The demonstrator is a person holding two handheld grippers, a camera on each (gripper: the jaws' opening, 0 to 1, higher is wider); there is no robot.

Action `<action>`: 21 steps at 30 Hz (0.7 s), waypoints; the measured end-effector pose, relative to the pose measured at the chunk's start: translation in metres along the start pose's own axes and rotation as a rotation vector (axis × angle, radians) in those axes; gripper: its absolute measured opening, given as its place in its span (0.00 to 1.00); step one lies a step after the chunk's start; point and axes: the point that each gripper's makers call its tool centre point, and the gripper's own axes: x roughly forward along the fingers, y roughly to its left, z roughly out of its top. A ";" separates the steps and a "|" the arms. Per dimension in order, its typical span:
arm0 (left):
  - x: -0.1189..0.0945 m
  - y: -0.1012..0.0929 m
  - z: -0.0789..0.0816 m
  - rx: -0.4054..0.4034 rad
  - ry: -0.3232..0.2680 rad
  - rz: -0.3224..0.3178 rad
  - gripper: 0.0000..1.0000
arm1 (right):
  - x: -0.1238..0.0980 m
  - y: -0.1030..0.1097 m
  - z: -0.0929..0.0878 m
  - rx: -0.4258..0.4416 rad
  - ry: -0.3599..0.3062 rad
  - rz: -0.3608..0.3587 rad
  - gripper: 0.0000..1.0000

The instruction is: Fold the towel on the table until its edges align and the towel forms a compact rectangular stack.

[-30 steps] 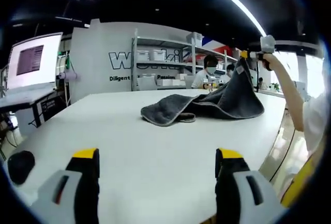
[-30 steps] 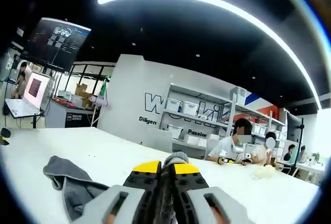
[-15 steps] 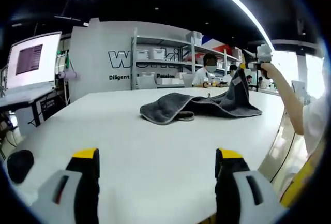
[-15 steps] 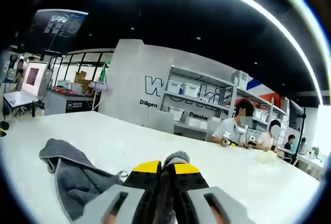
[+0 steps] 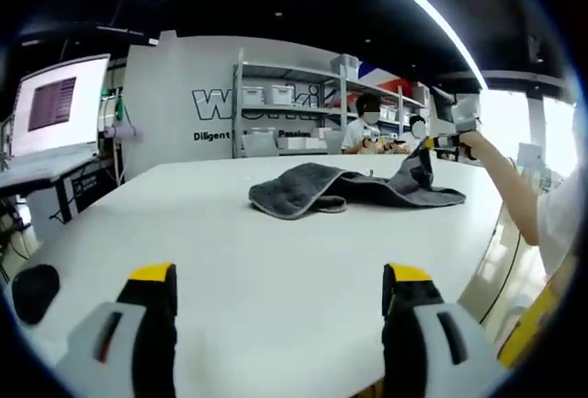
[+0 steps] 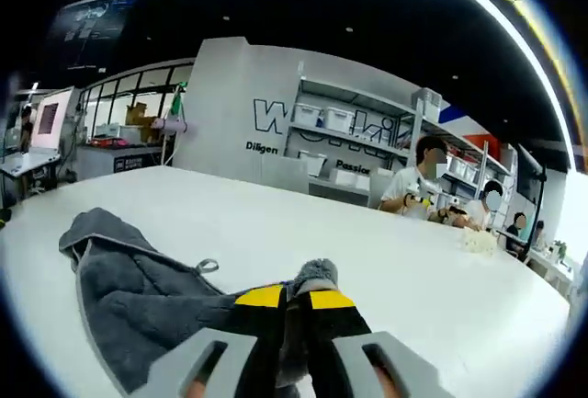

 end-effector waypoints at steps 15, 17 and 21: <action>0.004 -0.004 0.000 0.008 0.000 -0.011 0.97 | 0.004 -0.008 -0.026 0.027 0.052 -0.008 0.08; 0.004 -0.005 0.001 0.009 -0.002 -0.011 0.97 | 0.002 -0.010 -0.026 0.030 0.049 -0.012 0.08; 0.005 -0.005 0.000 0.011 0.004 -0.012 0.97 | -0.001 -0.011 -0.026 0.036 0.045 -0.015 0.08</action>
